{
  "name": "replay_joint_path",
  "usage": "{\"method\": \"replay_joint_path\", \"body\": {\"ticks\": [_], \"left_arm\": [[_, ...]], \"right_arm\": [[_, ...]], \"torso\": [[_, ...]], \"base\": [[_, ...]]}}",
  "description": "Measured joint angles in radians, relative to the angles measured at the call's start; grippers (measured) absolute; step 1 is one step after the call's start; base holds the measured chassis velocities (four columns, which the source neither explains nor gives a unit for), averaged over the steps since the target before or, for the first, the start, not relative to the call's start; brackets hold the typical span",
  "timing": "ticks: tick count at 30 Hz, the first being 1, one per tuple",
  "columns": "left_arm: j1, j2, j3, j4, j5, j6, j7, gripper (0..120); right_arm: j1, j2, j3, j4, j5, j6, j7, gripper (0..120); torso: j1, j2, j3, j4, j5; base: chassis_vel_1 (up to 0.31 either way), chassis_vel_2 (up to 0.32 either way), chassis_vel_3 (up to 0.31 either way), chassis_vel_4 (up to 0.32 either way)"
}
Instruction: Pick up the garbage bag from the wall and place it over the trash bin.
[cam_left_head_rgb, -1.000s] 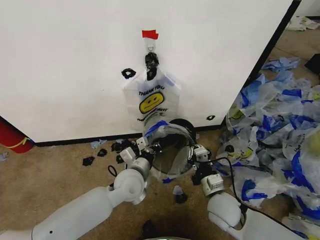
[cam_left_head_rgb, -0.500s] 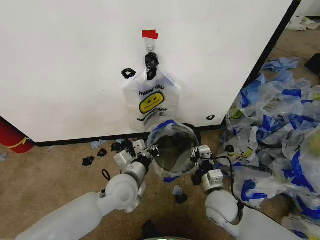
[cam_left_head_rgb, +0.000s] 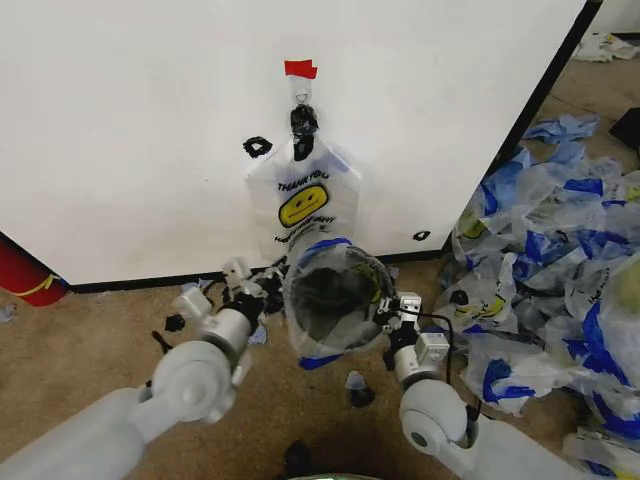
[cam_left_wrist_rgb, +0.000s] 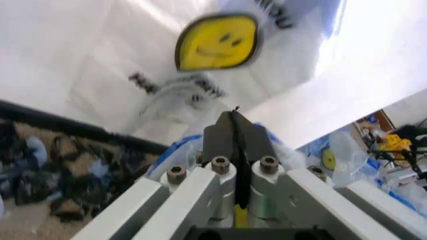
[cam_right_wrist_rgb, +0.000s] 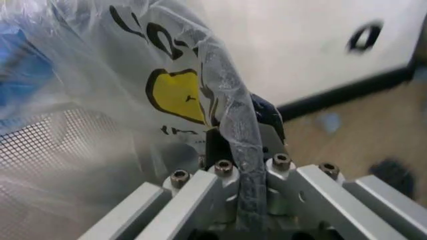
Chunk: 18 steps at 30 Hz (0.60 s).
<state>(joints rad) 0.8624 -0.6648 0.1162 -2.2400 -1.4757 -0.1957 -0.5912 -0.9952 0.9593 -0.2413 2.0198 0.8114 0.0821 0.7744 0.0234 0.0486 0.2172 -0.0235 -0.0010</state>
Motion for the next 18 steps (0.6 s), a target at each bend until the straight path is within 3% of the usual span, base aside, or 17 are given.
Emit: {"method": "replay_joint_path", "body": {"ticks": [11, 18], "left_arm": [[0.021, 0.0, -0.034, -0.019, 0.012, 0.007, 0.002, 0], [0.022, -0.016, -0.031, 0.01, 0.033, 0.006, 0.015, 0]], "right_arm": [[0.025, 0.069, -0.047, 0.014, 0.197, 0.037, 0.0, 0], [0.022, 0.08, -0.082, 0.01, 0.2, 0.031, 0.008, 0]], "torso": [[0.0, 0.0, 0.0, -0.0001, -0.0001], [0.0, 0.0, 0.0, -0.0002, 0.0]], "base": [[0.0, 0.0, 0.0, 0.0], [0.0, 0.0, 0.0, 0.0]]}}
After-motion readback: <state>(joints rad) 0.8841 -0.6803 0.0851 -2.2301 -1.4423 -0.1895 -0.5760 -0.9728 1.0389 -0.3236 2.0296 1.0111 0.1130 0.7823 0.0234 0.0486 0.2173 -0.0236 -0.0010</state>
